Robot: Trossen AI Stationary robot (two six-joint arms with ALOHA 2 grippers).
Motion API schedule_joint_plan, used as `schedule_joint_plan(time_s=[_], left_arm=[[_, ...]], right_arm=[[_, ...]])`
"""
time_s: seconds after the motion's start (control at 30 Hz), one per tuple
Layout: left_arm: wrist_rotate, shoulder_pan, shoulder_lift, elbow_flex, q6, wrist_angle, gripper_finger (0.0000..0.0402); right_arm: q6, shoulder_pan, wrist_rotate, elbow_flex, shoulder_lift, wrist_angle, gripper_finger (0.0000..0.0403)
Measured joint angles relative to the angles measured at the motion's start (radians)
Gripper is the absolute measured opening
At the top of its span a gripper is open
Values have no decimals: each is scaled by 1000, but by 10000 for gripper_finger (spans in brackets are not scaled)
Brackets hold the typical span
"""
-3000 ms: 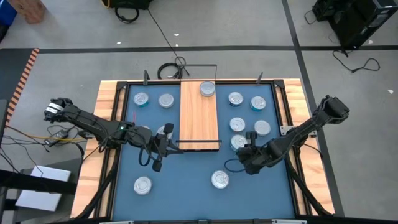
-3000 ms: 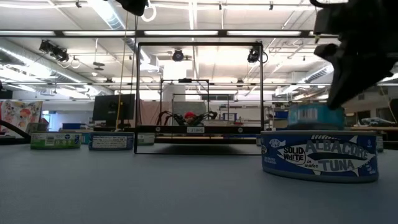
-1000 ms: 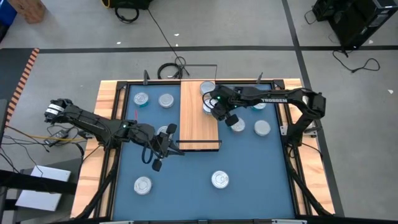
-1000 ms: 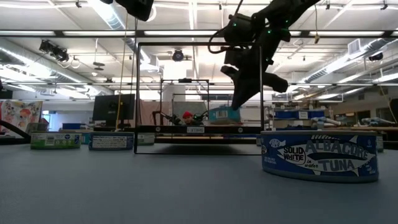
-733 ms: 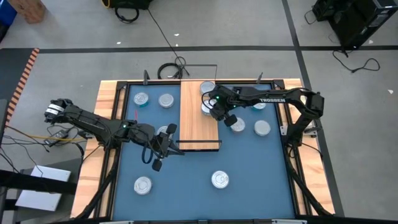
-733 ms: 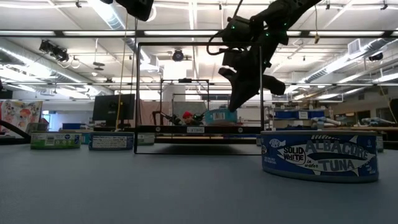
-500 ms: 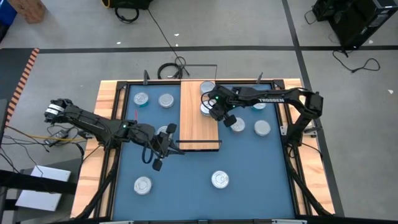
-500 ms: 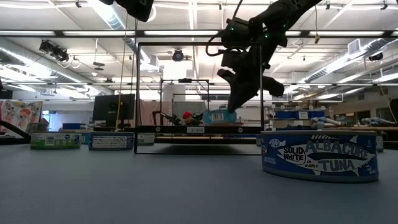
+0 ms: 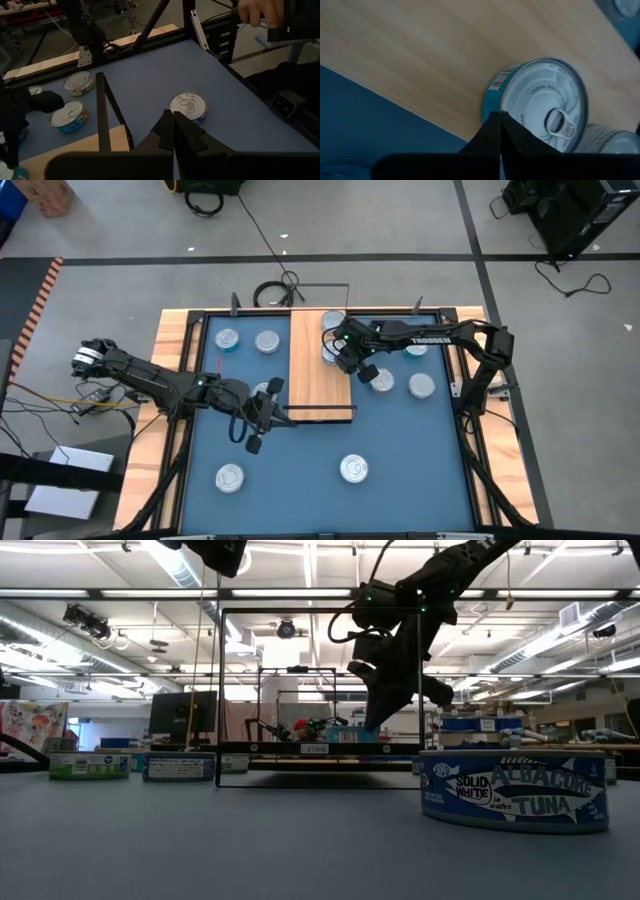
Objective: Stack canned seafood by type on shelf
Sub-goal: Put the yellow-blue tuna can on the shelf, then put the blue tuna can on the shelf
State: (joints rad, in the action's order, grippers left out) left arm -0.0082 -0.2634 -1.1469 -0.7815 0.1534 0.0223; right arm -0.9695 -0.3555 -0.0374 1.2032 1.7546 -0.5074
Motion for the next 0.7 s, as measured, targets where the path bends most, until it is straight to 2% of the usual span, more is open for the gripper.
schedule_joint_plan(time_s=[0.2,0.47,0.6,0.7], left_arm=[[-21,0,0,0,-4,0,3],[-32,0,5,0,-7,-3,3],[-32,0,30,0,-4,-17,3],[-40,0,54,0,-8,-43,3]], right_arm=[[8,25,97,0,-7,14,67],[50,62,109,0,-80,64,137],[109,93,164,0,-159,52,142],[187,123,191,0,-244,17,118]])
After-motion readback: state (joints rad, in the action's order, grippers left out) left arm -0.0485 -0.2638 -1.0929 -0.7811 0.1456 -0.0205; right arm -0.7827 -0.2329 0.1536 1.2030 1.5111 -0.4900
